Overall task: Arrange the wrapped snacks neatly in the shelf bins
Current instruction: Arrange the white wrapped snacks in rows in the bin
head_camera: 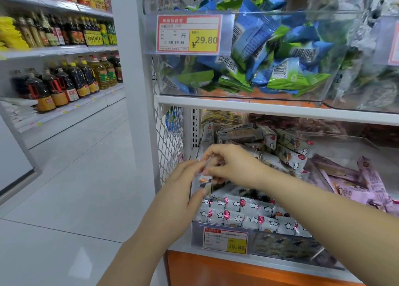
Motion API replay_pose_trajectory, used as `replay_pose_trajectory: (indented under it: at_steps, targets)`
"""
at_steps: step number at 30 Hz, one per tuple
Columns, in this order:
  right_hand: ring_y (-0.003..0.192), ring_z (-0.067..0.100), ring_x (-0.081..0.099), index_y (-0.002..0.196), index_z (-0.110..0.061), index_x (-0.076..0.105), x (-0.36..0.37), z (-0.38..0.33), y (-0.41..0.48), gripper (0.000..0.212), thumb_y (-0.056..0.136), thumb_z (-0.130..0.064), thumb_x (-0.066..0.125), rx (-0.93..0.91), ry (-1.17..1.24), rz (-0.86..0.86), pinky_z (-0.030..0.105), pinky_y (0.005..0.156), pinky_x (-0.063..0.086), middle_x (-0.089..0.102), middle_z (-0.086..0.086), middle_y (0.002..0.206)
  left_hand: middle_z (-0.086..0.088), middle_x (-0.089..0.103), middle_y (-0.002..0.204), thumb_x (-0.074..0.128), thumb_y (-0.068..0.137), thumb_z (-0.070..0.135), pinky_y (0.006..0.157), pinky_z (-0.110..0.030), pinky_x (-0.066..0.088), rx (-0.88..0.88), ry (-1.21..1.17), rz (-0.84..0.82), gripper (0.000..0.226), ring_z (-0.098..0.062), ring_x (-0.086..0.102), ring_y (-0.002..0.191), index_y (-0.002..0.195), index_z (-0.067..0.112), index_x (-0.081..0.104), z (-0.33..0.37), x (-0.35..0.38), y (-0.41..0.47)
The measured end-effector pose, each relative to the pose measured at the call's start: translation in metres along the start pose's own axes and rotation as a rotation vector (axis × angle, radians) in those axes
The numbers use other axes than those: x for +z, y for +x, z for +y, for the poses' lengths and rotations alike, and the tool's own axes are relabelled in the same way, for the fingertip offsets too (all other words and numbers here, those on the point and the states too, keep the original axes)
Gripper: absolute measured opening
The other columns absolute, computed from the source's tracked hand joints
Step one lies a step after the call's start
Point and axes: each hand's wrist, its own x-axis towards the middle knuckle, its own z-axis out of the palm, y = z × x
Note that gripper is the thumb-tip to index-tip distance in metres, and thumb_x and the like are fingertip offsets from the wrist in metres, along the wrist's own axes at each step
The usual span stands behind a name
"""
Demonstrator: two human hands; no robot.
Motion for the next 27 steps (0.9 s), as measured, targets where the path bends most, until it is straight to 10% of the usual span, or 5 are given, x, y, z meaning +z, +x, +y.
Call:
replay_pose_trajectory:
  at_steps: [3,7,15,21,27]
  targets:
    - [0.069,0.019,0.068,0.094,-0.010,0.058,0.011,0.005,-0.001,0.015,0.084,-0.015,0.068,0.053,-0.019,-0.101,0.040,0.069,0.059,0.070,0.006,0.079,0.023,0.032,0.138,0.045,0.096,0.028,0.105,-0.014,0.022,0.007,-0.014,-0.004,0.044,0.007,0.027,0.126,0.138,0.037,0.037,0.000,0.006,0.005]
    - [0.086,0.015,0.069,0.110,-0.010,0.061,-0.014,0.014,-0.008,0.021,0.089,-0.012,0.062,0.105,-0.040,-0.124,0.028,0.077,0.057,0.072,0.005,0.099,0.021,0.034,0.140,0.043,0.097,0.027,0.106,-0.019,0.024,-0.005,0.028,-0.030,0.032,0.000,0.029,0.129,0.125,0.034,0.057,-0.005,0.008,0.011]
    - [0.100,0.010,0.060,0.120,-0.021,0.062,-0.046,0.028,-0.032,0.032,0.088,-0.015,0.062,0.162,-0.746,-0.263,0.025,0.090,0.047,0.065,-0.003,0.116,0.026,0.045,0.121,0.044,0.096,0.031,0.094,-0.010,0.028,0.047,0.095,0.028,0.029,0.002,0.038,0.119,0.116,0.029,0.064,-0.013,0.008,0.012]
    - [0.112,0.011,0.055,0.134,-0.022,0.047,-0.035,0.028,-0.027,0.042,0.093,-0.026,0.057,0.160,-0.604,-0.209,0.020,0.093,0.041,0.055,-0.004,0.132,0.023,0.059,0.104,0.029,0.087,0.043,0.090,0.003,0.020,0.151,0.152,0.015,0.049,0.011,0.036,0.104,0.105,0.025,0.071,-0.015,0.004,0.010]
    - [0.123,0.016,0.047,0.149,-0.023,0.018,-0.018,0.026,-0.015,0.064,0.095,-0.029,0.052,0.209,-0.374,-0.202,0.020,0.094,0.034,0.039,0.001,0.145,0.021,0.061,0.109,0.025,0.084,0.039,0.091,-0.018,0.034,0.152,0.250,0.004,0.052,0.006,0.038,0.106,0.105,0.024,0.071,-0.016,0.004,0.013]
